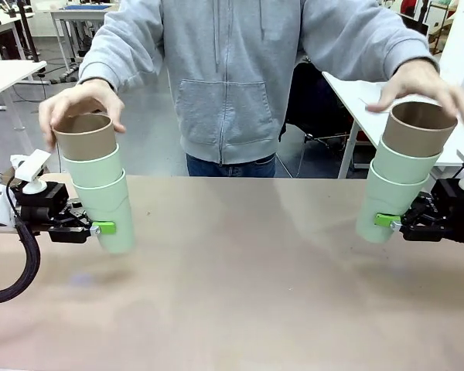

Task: Stack the cups and store them in the basket.
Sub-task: Place the stack of Reusable plastic cups into the Pantry Basket.

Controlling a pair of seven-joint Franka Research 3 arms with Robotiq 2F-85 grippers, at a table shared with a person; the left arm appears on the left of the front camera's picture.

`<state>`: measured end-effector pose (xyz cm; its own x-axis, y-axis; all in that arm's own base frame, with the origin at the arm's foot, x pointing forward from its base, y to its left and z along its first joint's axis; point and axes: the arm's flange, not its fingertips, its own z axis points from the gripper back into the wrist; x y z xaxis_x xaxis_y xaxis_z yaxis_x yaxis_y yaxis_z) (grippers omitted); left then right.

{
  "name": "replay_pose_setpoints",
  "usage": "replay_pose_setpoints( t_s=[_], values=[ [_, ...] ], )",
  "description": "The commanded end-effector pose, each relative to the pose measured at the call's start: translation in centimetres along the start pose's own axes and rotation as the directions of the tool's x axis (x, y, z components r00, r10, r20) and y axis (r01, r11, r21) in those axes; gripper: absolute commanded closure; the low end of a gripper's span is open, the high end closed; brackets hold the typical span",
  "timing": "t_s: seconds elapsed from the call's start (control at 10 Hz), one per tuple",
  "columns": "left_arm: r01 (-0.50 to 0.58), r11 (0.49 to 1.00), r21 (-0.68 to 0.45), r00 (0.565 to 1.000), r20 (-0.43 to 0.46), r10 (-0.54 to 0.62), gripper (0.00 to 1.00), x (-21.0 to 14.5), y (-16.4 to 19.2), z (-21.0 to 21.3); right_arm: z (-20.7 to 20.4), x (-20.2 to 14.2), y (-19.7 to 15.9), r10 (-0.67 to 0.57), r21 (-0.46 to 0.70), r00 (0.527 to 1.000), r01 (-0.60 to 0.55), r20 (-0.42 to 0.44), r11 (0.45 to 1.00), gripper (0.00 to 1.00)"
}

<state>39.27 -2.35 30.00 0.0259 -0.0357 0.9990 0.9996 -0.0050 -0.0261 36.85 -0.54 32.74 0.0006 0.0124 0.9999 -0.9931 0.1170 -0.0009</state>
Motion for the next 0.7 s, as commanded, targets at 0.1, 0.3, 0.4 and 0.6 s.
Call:
replay_pose_setpoints(
  t_s=[0.1,0.3,0.4,0.6],
  values=[
    [0.004,1.000,-0.009,1.000,-0.001,-0.004,0.15,0.34,0.05,-0.04,-0.10,0.61,-0.15,0.015,-0.011,1.000,-0.015,0.009,1.000,0.17],
    [0.004,1.000,-0.009,1.000,-0.001,-0.004,0.15,0.34,0.05,-0.04,-0.10,0.61,-0.15,0.015,-0.011,1.000,-0.015,0.009,1.000,0.17],
    [0.004,1.000,-0.009,1.000,-0.001,-0.004,0.15,0.34,0.05,-0.04,-0.10,0.61,-0.15,0.015,-0.011,1.000,-0.015,0.009,1.000,0.17],
    [0.004,1.000,-0.009,1.000,-0.001,-0.004,0.15,0.34,0.05,-0.04,-0.10,0.61,-0.15,0.015,-0.011,1.000,-0.015,0.009,1.000,0.17]
  ],
)
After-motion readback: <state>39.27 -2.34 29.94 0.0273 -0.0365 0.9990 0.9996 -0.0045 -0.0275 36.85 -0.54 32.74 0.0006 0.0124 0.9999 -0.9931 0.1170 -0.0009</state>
